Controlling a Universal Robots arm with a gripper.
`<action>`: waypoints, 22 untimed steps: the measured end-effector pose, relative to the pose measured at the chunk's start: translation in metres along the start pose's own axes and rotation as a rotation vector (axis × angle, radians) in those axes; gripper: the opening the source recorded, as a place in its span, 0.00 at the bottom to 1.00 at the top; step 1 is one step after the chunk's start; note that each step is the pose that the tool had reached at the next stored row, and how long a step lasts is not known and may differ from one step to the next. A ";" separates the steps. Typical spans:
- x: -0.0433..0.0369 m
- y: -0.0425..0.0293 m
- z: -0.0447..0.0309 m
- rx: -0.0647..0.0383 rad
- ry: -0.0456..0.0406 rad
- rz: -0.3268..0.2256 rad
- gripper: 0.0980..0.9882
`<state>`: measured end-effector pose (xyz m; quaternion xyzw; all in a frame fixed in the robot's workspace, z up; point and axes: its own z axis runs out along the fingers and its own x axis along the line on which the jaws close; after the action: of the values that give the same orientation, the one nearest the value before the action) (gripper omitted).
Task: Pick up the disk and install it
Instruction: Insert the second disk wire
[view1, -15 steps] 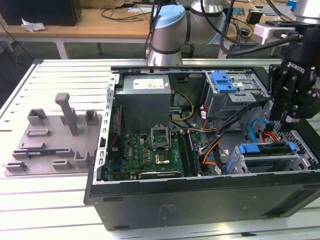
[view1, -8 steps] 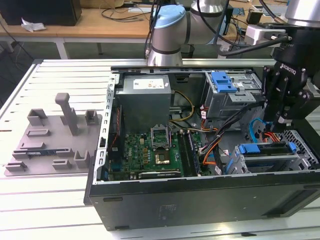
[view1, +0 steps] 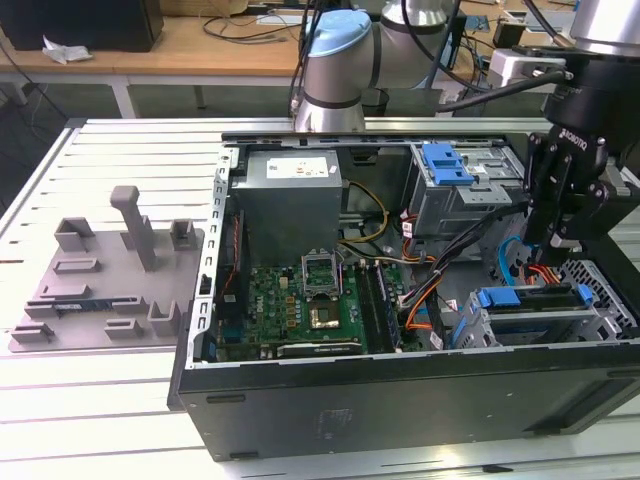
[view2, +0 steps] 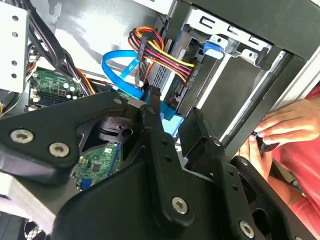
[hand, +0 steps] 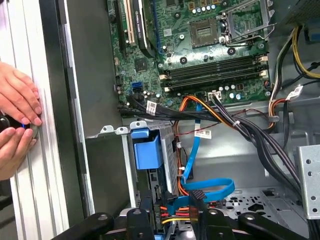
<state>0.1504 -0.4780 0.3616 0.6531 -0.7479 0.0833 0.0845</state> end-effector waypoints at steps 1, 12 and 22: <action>-0.0001 -0.0007 0.0000 -0.001 -0.0001 0.000 0.37; -0.0003 -0.0025 0.0002 -0.021 0.0025 -0.005 0.37; -0.0003 -0.0025 0.0003 -0.022 0.0026 -0.005 0.37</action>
<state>0.1529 -0.4781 0.3612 0.6541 -0.7469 0.0758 0.0927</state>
